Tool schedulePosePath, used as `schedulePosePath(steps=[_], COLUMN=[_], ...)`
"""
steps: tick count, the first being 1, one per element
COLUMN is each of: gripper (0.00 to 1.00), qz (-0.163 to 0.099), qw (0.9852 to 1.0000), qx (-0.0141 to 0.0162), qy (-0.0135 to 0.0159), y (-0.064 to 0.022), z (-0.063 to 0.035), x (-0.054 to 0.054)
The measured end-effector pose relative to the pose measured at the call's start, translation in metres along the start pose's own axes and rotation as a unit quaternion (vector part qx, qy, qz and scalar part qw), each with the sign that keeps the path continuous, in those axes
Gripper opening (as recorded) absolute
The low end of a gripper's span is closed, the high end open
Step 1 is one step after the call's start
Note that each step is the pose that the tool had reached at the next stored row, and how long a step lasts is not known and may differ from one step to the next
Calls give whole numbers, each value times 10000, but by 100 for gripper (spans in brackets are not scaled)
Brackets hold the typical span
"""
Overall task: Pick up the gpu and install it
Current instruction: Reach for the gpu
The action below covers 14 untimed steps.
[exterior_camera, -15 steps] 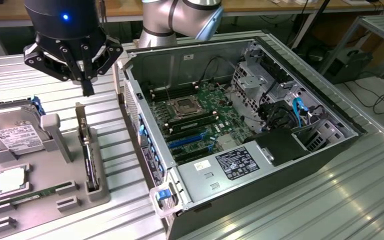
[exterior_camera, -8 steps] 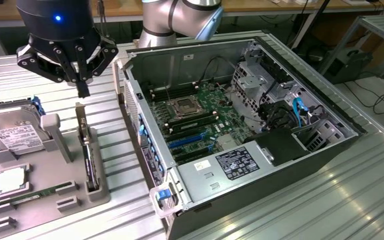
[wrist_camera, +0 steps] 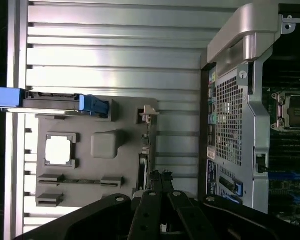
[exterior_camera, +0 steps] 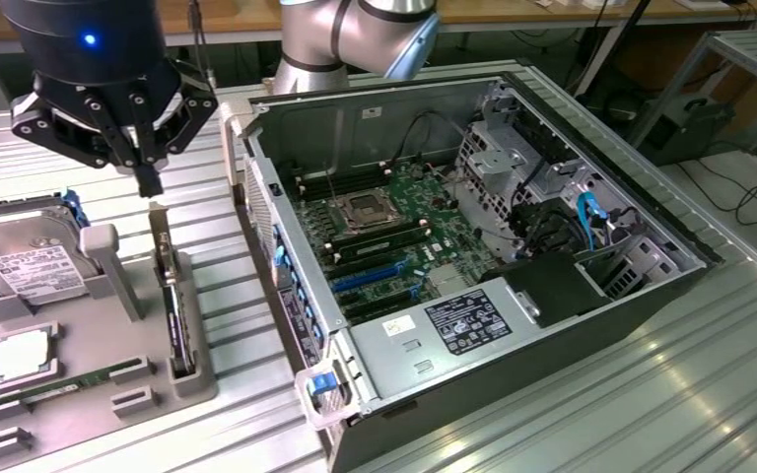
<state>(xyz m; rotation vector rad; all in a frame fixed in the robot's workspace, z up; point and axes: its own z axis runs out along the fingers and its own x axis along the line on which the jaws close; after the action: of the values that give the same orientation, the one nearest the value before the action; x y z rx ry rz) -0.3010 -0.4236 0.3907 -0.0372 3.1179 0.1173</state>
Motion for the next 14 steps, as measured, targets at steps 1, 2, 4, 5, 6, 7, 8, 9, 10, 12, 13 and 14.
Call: schedulePosePath(steps=[1, 2, 4, 5, 6, 7, 8, 9, 10, 12, 13, 14], gripper=[11, 11, 11, 11, 11, 11, 11, 11, 11, 11, 11, 11], qz=[-4, -8, -15, -19, -23, -27, -30, -34, -37, -44, -47, -51], qw=[10000, 10000, 10000, 10000, 10000, 10000, 10000, 10000, 10000, 10000, 10000, 10000], qx=[0, 0, 0, 0, 0, -1, 0, 0, -1, -1, -1, -1], qy=[0, 1, 2, 2, 2, 2, 3, 3, 3, 3, 4, 4], y=[-3, -5, -12, -15, -17, -20, -23, -26, -28, -33, -36, -39], z=[0, -1, -2, -3, -2, -2, -3, -4, -3, -4, -5, -5], x=[12, 25, 49, 59, 69, 81, 91, 104, 113, 135, 147, 160])
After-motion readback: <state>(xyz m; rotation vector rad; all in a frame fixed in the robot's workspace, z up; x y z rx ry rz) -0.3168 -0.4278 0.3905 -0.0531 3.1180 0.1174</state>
